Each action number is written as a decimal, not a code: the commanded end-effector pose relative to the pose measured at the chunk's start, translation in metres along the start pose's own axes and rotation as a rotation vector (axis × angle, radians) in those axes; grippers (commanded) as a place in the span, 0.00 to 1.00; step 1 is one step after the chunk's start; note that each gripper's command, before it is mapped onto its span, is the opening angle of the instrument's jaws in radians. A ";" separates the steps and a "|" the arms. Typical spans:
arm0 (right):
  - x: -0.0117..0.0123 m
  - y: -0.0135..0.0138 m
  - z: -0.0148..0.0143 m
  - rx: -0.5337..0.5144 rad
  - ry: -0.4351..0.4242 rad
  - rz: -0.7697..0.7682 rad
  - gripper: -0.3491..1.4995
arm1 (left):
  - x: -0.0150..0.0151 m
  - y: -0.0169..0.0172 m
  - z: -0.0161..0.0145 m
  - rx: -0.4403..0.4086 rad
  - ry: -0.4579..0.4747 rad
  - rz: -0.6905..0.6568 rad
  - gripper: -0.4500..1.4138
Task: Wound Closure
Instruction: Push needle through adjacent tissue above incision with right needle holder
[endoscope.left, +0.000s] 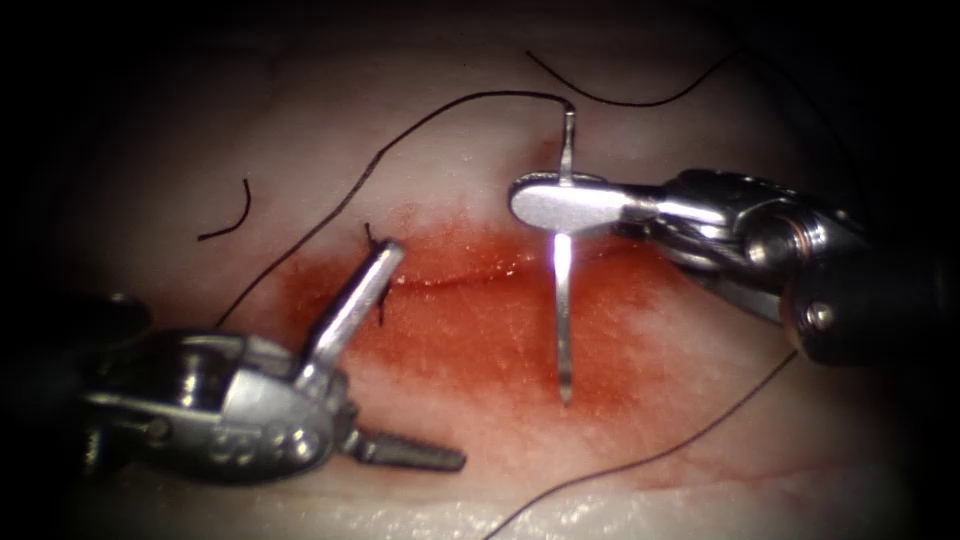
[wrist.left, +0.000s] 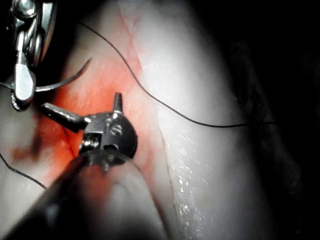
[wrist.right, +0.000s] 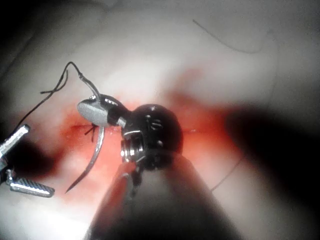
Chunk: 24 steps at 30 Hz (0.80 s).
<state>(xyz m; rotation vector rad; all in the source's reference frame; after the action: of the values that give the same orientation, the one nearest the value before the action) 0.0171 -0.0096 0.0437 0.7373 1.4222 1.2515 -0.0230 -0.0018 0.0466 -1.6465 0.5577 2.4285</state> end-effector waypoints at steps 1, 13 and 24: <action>0.0001 0.0013 0.0006 0.010 -0.004 -0.051 0.00 | -0.0007 0.0004 0.0009 0.001 -0.004 -0.024 0.27; 0.0013 0.0056 0.0025 0.084 -0.002 -0.472 0.00 | -0.0081 0.0026 0.0043 -0.124 -0.167 -0.233 0.16; 0.0020 0.0064 0.0051 0.088 -0.006 -0.699 0.00 | -0.0111 0.0037 0.0052 -0.139 -0.255 -0.249 0.20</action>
<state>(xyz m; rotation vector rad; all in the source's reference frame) 0.0196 -0.0047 0.0491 0.2407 1.5462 0.6385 -0.0240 -0.0022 0.0590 -1.3195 0.1349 2.4790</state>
